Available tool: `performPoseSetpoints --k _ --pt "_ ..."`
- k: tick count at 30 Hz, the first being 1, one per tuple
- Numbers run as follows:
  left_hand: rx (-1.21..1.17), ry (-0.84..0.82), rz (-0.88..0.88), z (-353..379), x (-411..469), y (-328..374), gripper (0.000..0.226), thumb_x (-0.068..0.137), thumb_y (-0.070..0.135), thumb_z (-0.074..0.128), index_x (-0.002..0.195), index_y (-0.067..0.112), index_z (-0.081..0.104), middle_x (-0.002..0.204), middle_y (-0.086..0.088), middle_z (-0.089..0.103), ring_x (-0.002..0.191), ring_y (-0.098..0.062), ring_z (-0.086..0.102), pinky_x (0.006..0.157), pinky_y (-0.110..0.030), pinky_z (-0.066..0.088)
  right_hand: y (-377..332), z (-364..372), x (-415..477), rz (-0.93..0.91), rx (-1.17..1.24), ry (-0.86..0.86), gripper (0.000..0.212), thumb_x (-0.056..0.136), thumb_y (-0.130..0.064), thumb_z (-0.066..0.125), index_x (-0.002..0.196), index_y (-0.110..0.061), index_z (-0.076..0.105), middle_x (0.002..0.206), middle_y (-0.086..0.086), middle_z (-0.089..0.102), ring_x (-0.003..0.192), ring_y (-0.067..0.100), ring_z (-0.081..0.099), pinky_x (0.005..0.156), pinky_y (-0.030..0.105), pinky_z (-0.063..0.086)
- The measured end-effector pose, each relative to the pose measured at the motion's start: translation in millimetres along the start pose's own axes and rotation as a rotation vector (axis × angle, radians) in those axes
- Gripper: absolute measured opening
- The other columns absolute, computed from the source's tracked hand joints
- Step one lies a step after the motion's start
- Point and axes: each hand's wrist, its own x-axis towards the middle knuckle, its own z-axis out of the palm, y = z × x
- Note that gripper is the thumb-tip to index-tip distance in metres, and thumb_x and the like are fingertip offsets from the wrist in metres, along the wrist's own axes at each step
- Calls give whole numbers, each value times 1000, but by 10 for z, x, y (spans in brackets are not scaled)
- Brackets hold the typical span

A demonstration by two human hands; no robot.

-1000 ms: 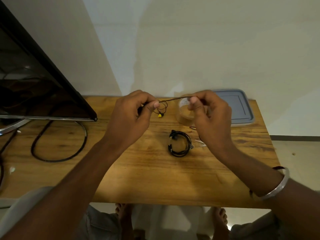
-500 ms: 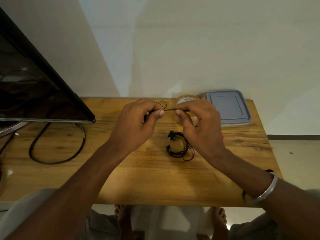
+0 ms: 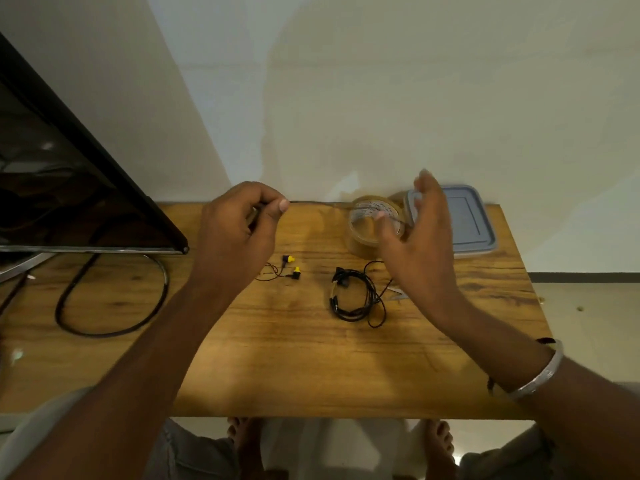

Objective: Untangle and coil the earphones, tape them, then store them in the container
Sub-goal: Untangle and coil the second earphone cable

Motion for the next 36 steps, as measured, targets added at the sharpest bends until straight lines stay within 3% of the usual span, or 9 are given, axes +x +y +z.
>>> performPoseSetpoints --k 2,4,7,12,16,20,24,27,36 --pt "-1 -82 48 77 -42 98 9 94 13 65 87 10 69 75 6 63 65 -6 56 59 -22 41 -73 29 -75 -331 -174 -70 64 94 -29 63 151 -17 37 147 1 49 136 18 43 118 48 29" --pt "-47 -168 101 131 -76 161 8 94 13 66 88 10 70 79 5 65 70 -11 60 61 -25 44 -108 92 -148 -552 -236 -141 43 96 -28 62 138 -18 56 122 -4 66 120 18 56 115 57 28" --pt "-153 -282 51 161 -101 148 4 93 15 68 91 15 71 74 15 63 60 -9 57 55 -24 42 -57 121 -152 -605 -200 -125 17 99 -24 60 109 -19 71 92 -8 71 93 17 63 112 56 32" --pt "-279 -380 -168 154 -103 46 11 94 19 66 103 20 71 82 0 69 70 -29 65 60 -42 55 -90 -39 29 -438 46 29 13 101 -18 59 102 -14 71 84 -8 70 81 10 66 76 40 53" --pt "-283 -397 -185 103 -58 29 16 99 20 59 92 16 72 62 8 56 61 -5 56 54 -20 43 -34 -135 170 -201 165 121 13 101 -18 58 102 -16 70 77 -8 69 76 4 67 65 16 50" --pt "-262 -404 -178 30 -17 -15 19 96 31 57 91 19 72 65 -17 54 60 -35 50 57 -44 46 64 -200 289 -41 221 187 14 100 -20 59 101 -15 72 74 -11 69 71 -1 66 66 15 50" --pt "-233 -406 -213 -20 9 -43 13 98 26 60 93 20 71 64 -3 53 57 -16 43 53 -30 37 109 -244 356 17 243 231 15 100 -20 59 101 -15 73 73 -8 69 72 4 67 71 18 53" --pt "-210 -401 -242 -49 17 -50 19 100 21 55 91 18 71 65 -17 49 56 -21 39 52 -27 32 190 -309 462 106 273 298 17 99 -21 59 103 -14 74 73 -6 70 71 9 66 73 26 56" --pt "-146 -392 -319 -177 51 -79 25 102 22 51 85 19 69 64 -13 45 52 -23 36 52 -29 34 333 -452 626 223 252 358 13 96 -22 62 95 -23 74 74 -7 72 77 11 71 88 38 59"
